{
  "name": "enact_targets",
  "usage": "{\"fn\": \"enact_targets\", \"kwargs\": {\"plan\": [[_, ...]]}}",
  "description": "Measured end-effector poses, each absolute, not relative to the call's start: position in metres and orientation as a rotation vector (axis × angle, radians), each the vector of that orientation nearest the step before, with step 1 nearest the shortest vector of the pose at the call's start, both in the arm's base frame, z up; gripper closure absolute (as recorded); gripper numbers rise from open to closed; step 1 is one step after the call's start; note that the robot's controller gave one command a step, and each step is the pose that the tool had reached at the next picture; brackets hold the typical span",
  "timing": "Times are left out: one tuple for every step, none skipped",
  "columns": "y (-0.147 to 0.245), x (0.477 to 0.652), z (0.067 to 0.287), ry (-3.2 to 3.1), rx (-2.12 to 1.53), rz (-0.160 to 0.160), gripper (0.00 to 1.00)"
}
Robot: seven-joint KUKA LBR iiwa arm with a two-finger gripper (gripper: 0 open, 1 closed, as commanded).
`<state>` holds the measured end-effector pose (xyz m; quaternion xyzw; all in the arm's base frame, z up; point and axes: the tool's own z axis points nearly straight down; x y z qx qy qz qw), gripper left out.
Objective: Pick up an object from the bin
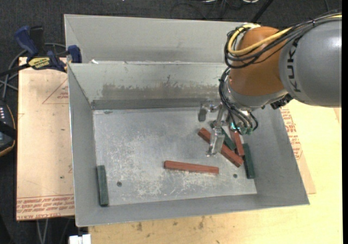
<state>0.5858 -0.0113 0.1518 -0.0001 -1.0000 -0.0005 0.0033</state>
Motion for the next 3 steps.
{"fn": "enact_targets", "kwargs": {"plan": [[0.020, 0.514, 0.065, -3.130, -0.031, -0.004, 0.00], [0.018, 0.519, 0.071, -3.143, -0.033, -0.003, 1.00], [0.015, 0.534, 0.220, -3.153, -0.028, -0.002, 1.00]]}}
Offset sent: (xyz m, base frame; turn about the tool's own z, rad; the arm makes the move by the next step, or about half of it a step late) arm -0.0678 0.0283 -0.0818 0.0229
